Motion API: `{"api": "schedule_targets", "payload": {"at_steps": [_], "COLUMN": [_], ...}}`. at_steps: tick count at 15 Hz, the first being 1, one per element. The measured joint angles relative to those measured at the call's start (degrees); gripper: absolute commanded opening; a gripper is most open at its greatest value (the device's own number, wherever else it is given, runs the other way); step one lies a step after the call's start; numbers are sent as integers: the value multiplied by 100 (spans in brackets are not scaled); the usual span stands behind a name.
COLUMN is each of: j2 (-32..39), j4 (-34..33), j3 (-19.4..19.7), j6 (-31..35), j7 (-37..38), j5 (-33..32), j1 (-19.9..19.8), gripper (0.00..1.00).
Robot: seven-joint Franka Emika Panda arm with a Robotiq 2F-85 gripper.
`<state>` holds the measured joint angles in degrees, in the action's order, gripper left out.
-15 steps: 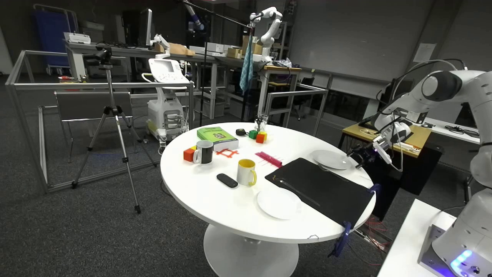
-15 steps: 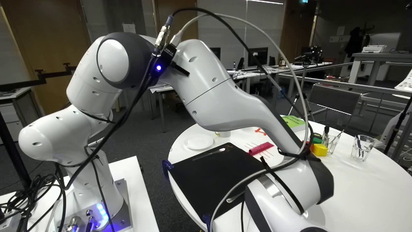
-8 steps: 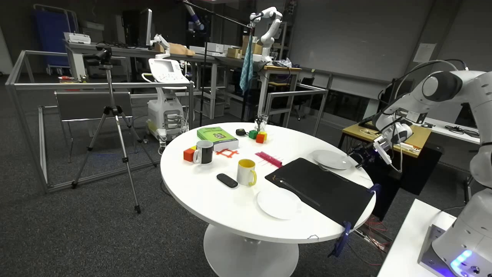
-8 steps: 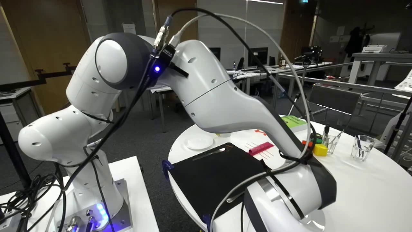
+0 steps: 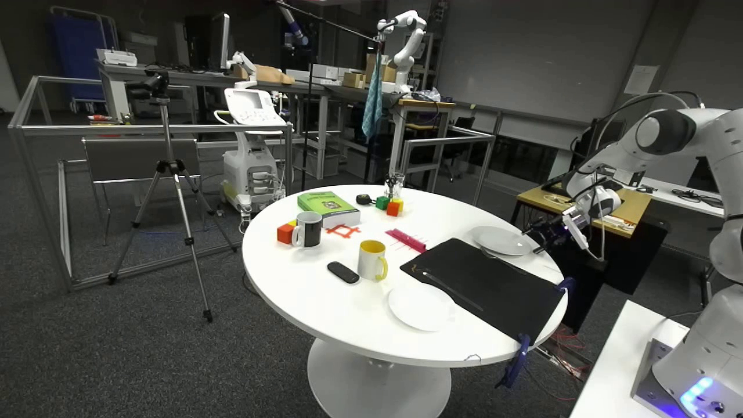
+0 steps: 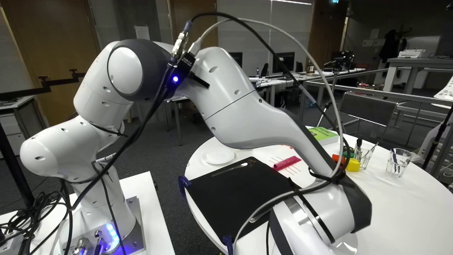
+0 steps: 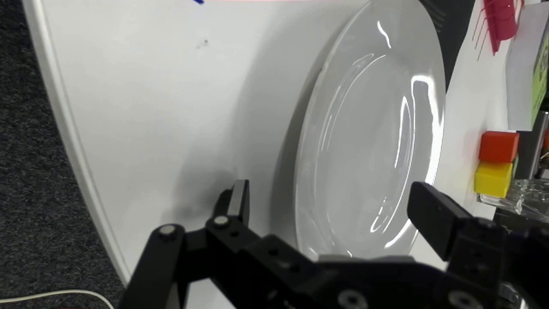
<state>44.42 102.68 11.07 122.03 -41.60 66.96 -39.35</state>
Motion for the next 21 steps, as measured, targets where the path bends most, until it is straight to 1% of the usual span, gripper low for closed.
{"api": "schedule_targets", "payload": {"at_steps": [3, 4, 5, 7, 10, 12, 14, 15, 16, 17, 19, 20, 21], "j2": [32, 44, 58, 96, 171, 212, 269, 299, 319, 323, 322, 323, 322], "j4": [-40, -57, -76, -126, -202, -218, -237, -251, -256, -260, -299, -302, -303], "j3": [-8, -13, -19, -29, -40, -42, -42, -42, -43, -43, -43, -42, -42], "j6": [-77, -85, -90, -101, -126, -139, -204, -262, -321, -418, -647, -710, -758], "j7": [-57, -67, -74, -97, -157, -213, -286, -328, -384, -452, -616, -709, -795], "j5": [22, 29, 40, 77, 142, 180, 244, 275, 313, 381, 525, 574, 629], "j1": [0, 0, 0, 1, 1, 1, -5, -12, -25, -47, -117, -142, -162], "gripper": [100, 91, 72, 59, 33, 20, 5, 0, 0, 3, 3, 1, 2]}}
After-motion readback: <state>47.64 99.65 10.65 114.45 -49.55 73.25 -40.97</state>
